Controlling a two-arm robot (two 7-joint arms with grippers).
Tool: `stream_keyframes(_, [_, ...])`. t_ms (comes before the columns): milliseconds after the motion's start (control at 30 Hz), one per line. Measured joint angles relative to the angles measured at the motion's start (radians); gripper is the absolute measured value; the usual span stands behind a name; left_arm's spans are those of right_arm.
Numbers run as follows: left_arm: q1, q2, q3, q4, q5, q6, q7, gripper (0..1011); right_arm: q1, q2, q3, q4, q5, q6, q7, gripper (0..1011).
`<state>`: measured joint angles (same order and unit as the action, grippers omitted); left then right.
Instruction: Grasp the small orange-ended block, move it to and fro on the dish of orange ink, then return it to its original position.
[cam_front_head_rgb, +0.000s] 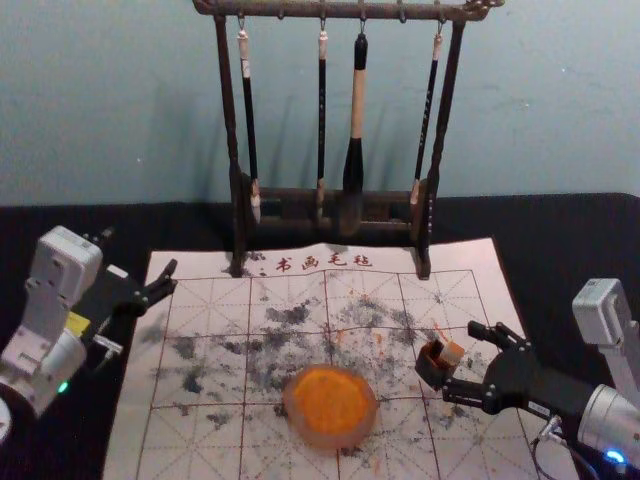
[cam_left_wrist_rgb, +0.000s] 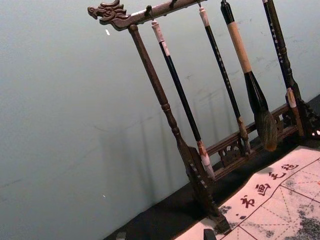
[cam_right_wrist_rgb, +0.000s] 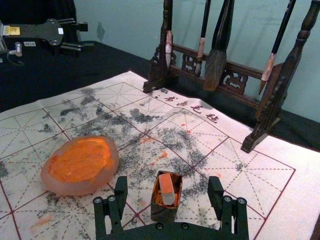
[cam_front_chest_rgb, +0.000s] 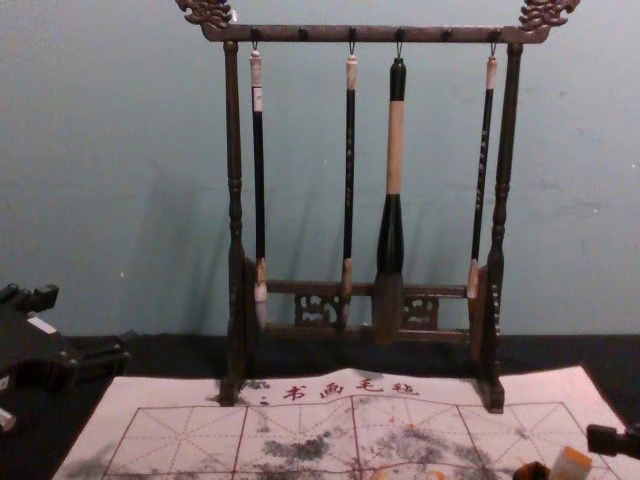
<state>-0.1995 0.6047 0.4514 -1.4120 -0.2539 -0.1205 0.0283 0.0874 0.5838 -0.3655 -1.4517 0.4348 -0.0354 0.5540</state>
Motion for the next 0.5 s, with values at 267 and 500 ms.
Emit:
stream_keyframes(267, [0.0,0.0,0.0,0.0,0.0,0.0,0.0,1001,0.007,-0.007,-0.003,0.005,-0.003,0.017,0.001,1000])
stream_keyframes(500, [0.0,0.0,0.0,0.0,0.0,0.0,0.0,1001,0.008,-0.008,-0.002,0.005,-0.003,0.02,0.0,1000])
